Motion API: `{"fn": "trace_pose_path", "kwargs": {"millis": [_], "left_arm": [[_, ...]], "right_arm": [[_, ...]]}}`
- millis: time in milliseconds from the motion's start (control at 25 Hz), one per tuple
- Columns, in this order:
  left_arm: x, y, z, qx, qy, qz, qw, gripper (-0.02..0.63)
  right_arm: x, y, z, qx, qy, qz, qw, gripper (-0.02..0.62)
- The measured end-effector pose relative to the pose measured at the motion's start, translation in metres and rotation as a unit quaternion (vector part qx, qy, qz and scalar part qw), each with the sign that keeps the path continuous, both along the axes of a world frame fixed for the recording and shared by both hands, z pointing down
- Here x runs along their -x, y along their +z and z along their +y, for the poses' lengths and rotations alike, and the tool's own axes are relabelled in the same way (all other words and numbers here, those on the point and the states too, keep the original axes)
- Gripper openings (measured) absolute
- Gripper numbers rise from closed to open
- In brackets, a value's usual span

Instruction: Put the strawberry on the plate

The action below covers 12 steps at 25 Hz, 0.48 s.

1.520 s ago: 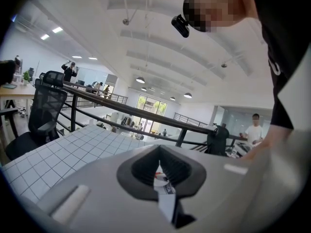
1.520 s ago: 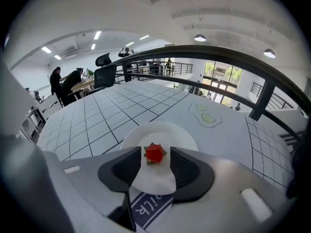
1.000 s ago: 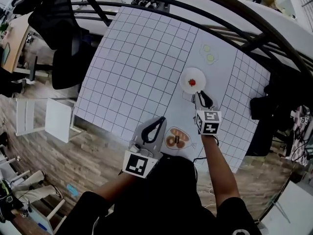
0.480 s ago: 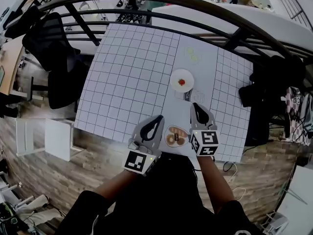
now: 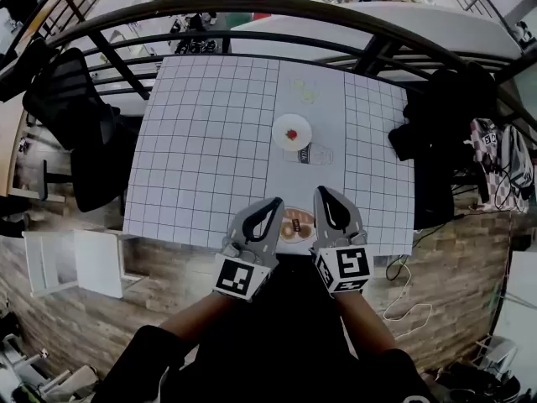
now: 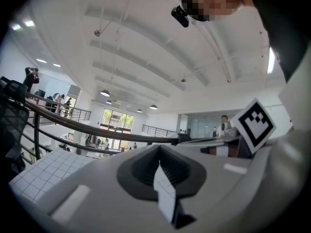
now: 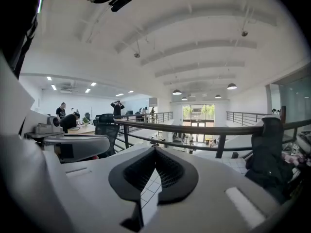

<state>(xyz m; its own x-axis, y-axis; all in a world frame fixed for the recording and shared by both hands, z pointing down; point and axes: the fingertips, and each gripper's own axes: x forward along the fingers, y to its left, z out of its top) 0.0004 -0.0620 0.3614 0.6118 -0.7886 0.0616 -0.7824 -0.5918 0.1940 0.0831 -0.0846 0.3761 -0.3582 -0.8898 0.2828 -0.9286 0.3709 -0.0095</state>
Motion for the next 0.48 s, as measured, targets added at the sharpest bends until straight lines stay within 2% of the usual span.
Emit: {"fn": "trace_pose_path", "kwargs": {"millis": [240,480], "left_arm": [[-0.003,-0.005,0.019,-0.010,0.008,0.012,0.9998,0.009],[-0.003,-0.009,0.037,-0.023,0.018,0.009,0.9995,0.009]], "right_arm": [[-0.004,-0.031,0.039,-0.052,0.026,0.017,0.998,-0.002],[-0.006,-0.037,0.062,-0.066,0.045,0.010,0.997,-0.002]]}}
